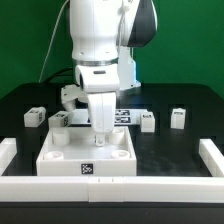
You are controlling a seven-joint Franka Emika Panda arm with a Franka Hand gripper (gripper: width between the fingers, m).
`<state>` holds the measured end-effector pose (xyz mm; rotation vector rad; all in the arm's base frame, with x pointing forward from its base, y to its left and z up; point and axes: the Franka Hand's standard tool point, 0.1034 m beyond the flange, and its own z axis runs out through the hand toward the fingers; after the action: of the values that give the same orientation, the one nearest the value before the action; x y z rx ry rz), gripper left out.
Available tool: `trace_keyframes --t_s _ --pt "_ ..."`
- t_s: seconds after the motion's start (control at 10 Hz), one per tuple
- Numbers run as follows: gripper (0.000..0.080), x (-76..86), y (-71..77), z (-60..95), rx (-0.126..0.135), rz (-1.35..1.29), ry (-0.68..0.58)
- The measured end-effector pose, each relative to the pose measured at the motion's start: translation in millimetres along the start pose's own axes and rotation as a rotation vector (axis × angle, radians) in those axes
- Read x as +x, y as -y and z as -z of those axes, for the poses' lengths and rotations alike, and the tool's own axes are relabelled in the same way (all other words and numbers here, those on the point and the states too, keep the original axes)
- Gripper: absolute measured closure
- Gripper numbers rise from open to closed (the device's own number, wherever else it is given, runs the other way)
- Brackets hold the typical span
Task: Assemble one leg
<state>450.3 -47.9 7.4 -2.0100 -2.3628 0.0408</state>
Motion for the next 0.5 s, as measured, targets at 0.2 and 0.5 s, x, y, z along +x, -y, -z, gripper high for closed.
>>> trace_keyframes --t_s 0.2,0.5 --pt "0.041 0.0 0.3 -0.2 0.001 0.0 0.0" --pt "0.0719 -0.7 0.3 -0.2 0.0 -0.002 0.0"
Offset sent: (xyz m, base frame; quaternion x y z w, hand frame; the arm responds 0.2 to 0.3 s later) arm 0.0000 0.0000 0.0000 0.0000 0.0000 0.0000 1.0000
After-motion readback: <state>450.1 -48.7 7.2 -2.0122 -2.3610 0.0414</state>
